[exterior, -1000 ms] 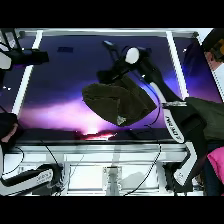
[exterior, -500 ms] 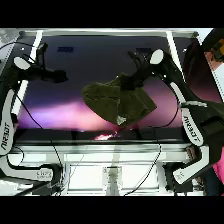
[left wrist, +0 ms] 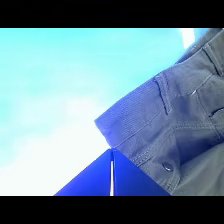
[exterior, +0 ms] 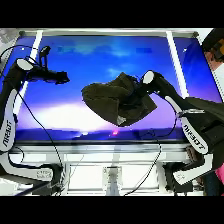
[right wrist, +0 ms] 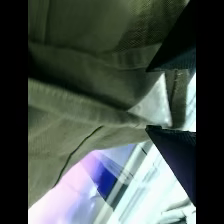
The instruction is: Fold the clothes and pants, and hang the long-sleeved shirts on hangers.
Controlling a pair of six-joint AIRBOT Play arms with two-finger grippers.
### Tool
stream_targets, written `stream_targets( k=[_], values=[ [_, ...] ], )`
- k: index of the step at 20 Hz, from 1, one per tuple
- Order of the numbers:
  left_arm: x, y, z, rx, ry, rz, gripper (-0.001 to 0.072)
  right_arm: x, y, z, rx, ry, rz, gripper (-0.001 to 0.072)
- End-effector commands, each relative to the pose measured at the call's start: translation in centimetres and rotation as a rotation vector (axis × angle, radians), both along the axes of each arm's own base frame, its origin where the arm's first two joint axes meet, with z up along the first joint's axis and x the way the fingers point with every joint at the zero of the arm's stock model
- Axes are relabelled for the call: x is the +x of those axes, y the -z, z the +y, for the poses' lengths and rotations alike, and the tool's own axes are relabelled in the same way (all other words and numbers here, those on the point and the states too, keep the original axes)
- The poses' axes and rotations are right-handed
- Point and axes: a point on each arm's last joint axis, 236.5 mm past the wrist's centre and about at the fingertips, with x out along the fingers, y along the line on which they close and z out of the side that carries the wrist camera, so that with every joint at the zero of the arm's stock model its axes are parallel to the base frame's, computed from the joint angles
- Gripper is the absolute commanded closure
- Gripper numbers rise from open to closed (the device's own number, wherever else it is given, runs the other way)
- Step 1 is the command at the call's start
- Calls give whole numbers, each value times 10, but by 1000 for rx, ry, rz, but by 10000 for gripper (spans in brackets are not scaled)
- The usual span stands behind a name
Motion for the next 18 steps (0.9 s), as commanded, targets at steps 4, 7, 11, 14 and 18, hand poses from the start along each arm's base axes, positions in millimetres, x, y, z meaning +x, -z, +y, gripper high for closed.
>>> stream_targets(
  k=[4, 7, 11, 14, 18],
  values=[
    [1, 0, 0, 0, -3, -4, 695, 2, 5, 29, 12, -5, -75, 327],
    [3, 0, 1, 1, -7, -8, 694, -4, 11, 34, 11, -13, -50, 331],
    [9, 0, 4, 4, -25, -29, 695, -8, 12, 38, 6, -21, -45, 691],
    [12, 14, 12, -75, -120, -8, 696, 5, -15, 17, -15, -12, -135, 693],
    [-31, 48, -9, -406, -143, 130, 695, -12, -46, -22, -34, -50, -133, 692]
  ],
)
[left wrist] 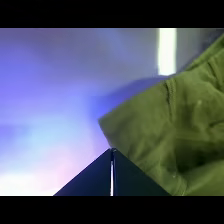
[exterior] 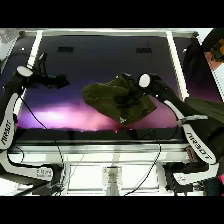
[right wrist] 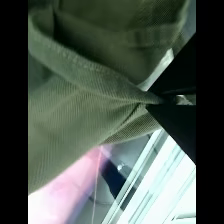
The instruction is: Fold the clothes and pants, and hang the long-sleeved shirts on hangers.
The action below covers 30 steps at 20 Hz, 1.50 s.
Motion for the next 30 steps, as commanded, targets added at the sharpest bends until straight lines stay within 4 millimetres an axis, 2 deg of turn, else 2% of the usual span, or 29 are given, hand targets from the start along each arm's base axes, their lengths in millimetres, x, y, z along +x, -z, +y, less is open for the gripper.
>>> stream_targets(
  k=[1, 2, 3, 4, 5, 8, 10, 11, 15, 17, 19, 21, 24, 27, 30],
  values=[
    [-31, 12, -25, -294, -28, 80, 695, -15, -20, -29, -23, -32, 8, 693],
    [-37, 15, -31, -349, -47, 107, 639, -17, -23, -28, -17, -42, 6, 692],
    [-40, 19, -37, -371, -58, 121, 379, -18, -25, -24, 3, -58, 4, 692],
    [-42, 22, -45, -383, -53, 135, 87, -21, -29, -16, 38, -65, 11, 693],
    [-43, 23, -53, -395, -50, 154, 69, -22, -33, -9, 72, -75, 9, 692],
    [-48, 29, -76, -438, -54, 226, 99, -24, -36, -5, 94, -83, 13, 692],
    [-59, 30, -87, -458, -12, 266, 177, -24, -36, -5, 94, -82, 14, 692],
    [-65, 29, -90, -471, 7, 286, 177, -23, -36, -5, 95, -80, 11, 692],
    [-66, 35, -76, -473, -63, 354, 185, -23, -36, -5, 96, -84, 9, 692],
    [-73, 46, -67, -424, -69, 386, 244, -23, -36, -5, 97, -86, 7, 692],
    [-78, 56, -60, -386, -79, 421, 242, -23, -36, -5, 96, -88, 6, 691],
    [-76, 55, -67, -386, -80, 411, 230, -22, -37, -4, 100, -94, 0, 691],
    [-62, 60, -75, -381, -121, 376, 230, -21, -39, -1, 116, -94, -6, 691],
    [-62, 71, -79, -392, -130, 404, 230, -23, -40, 1, 124, -95, 0, 691],
    [-52, 72, -83, -460, -188, 419, 230, -23, -40, 1, 128, -95, 1, 692]
  ],
)
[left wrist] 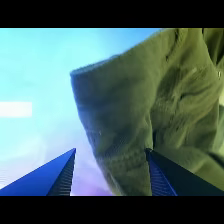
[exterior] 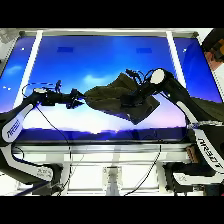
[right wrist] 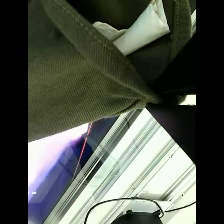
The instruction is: Fold the clothes and pants, and hang the long-sleeved shirts on hangers.
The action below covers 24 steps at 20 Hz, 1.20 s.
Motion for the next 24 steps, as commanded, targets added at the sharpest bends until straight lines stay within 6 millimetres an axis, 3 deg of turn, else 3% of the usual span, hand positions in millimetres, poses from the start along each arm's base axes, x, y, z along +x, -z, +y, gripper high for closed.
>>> stream_targets(
  k=[1, 6, 8, 9, 11, 14, 16, 19, 21, 24],
  values=[
    [14, 4, -6, -49, -76, 18, 230, -1, -2, 2, 12, 0, 4, 691],
    [23, 14, -20, -49, -119, 22, 254, -2, -3, 4, 23, -2, 5, 691],
    [31, 7, -22, -80, -149, 4, 591, -1, -4, 5, 24, 0, 3, 691],
    [37, -1, -24, -109, -163, -24, 694, 0, -4, 5, 25, 2, 1, 691],
    [55, -26, -25, -181, -210, -102, 697, 3, -4, 5, 28, 10, -10, 691],
    [79, -94, -21, -270, -270, -289, 701, 23, -13, 7, 55, 59, -69, 692],
    [86, -151, -21, -256, -276, -436, 701, 54, -37, 9, 136, 149, -138, 692],
    [90, -246, -28, -141, -337, -698, 702, 99, -100, 16, 316, 272, -249, 692],
    [93, -305, -15, 21, -450, -898, 700, 119, -145, 1, 356, 295, -347, 692],
    [83, -358, -19, 64, -492, -1024, 698, 141, -216, -26, 406, 344, -493, 692]
  ],
)
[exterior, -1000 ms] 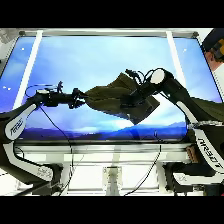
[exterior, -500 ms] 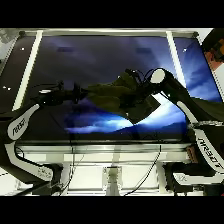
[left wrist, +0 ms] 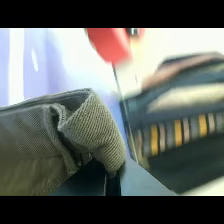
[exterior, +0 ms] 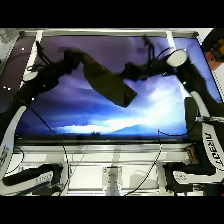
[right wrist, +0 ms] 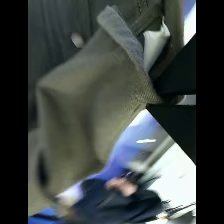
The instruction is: Fold the clothes and pants, and hang the long-sleeved shirts on hangers.
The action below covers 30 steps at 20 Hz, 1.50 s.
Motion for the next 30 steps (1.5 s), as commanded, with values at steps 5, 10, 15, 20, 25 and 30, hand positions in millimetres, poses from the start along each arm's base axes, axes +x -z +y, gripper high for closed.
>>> stream_targets(
  k=[5, 10, 15, 20, 25, 30],
  values=[
    [-7, -65, 2, 70, -180, -139, 698, 25, -90, -58, -57, 128, -179, 692],
    [-9, -62, -9, 71, -163, -133, 698, 36, -81, -58, -70, 148, -180, 692],
    [22, -44, -20, 83, -159, -107, 699, 100, -83, -68, -5, 300, -312, 692],
    [65, -49, -60, 143, -52, -212, 701, 157, -86, -88, 61, 463, -445, 693],
    [84, -2, -63, 226, 8, -176, 701, 145, -22, -78, -56, 319, -305, 693],
    [66, 111, -39, 440, 80, 111, 702, 89, 76, -88, -275, 139, -7, 693]
  ],
)
